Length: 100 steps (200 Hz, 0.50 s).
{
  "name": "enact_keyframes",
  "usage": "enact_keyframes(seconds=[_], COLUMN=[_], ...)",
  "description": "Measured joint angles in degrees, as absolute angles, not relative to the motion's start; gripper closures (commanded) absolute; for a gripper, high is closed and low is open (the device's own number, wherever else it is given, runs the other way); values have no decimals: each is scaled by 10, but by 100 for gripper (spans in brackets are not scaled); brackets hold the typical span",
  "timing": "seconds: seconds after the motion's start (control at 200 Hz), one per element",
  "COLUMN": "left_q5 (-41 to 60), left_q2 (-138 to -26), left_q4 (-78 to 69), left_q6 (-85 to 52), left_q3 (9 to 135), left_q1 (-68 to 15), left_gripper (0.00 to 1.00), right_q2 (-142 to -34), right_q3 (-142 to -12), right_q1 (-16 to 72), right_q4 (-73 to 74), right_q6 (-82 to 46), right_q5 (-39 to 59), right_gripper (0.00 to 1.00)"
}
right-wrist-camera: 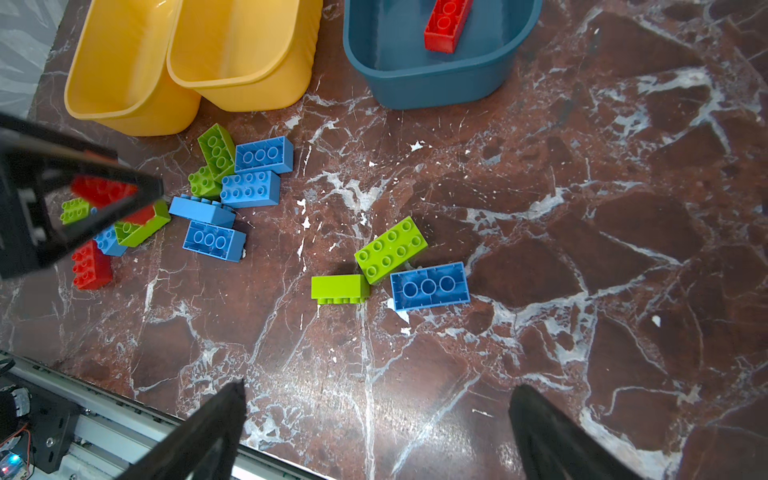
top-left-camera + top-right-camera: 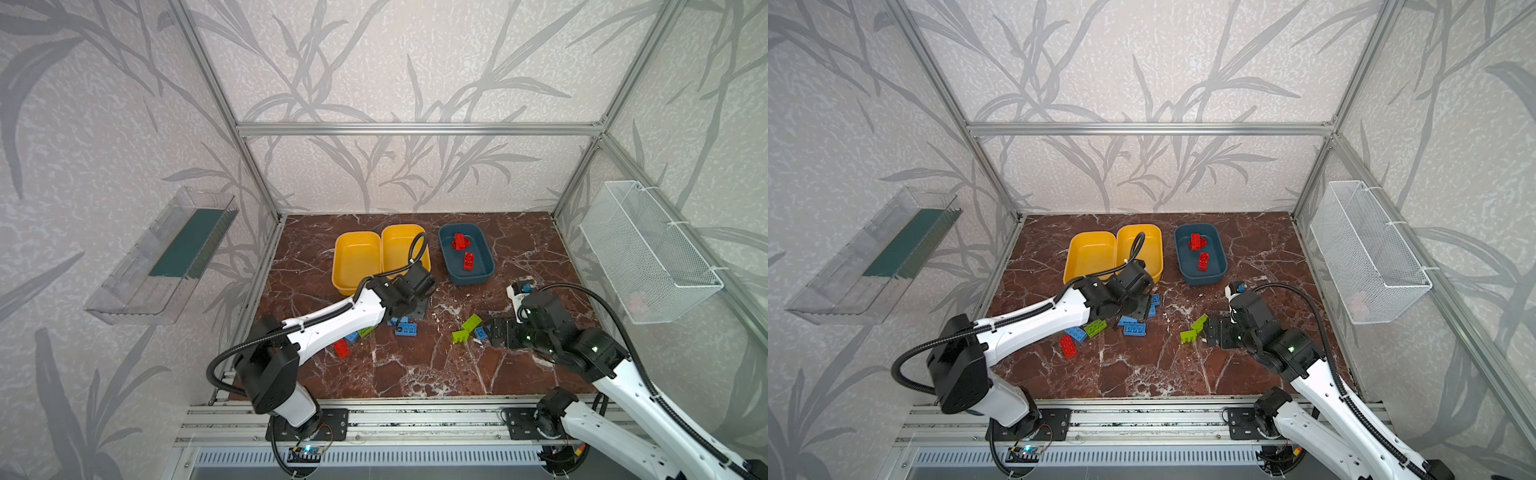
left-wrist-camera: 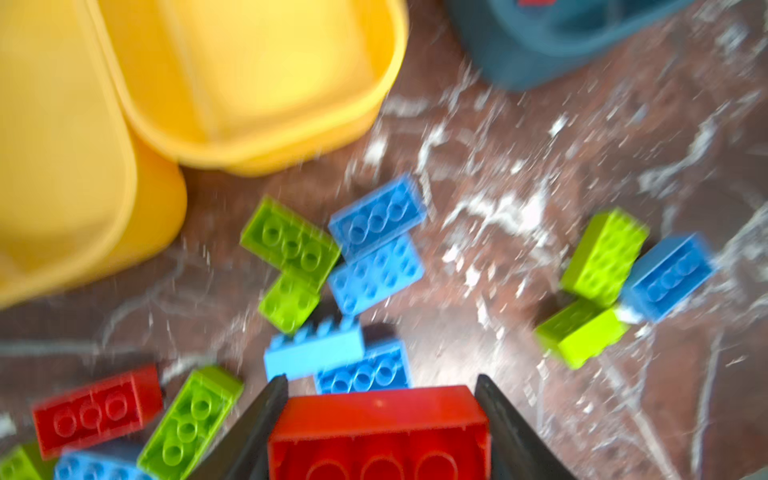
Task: Sort the legos into containers by color
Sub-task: 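Grasp a red brick with the left gripper and lift it toward the teal tub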
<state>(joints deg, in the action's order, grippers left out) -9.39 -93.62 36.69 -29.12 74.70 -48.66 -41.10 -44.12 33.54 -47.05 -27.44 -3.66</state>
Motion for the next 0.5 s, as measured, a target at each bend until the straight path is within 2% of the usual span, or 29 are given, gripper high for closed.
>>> enact_keyframes(seconds=[0.21, 0.5], left_q5=[-92, -67], left_q2=[-1120, -1391], left_q4=[424, 524], left_q6=[-259, -217], left_q3=[995, 1413], left_q1=[-474, -457], left_gripper=[51, 51], right_q2=[-355, -302], right_q3=[-415, -412], right_q1=[335, 335], right_q4=[-482, -493], right_q6=[-300, -335], right_q5=[-52, -95], right_gripper=[1, 1])
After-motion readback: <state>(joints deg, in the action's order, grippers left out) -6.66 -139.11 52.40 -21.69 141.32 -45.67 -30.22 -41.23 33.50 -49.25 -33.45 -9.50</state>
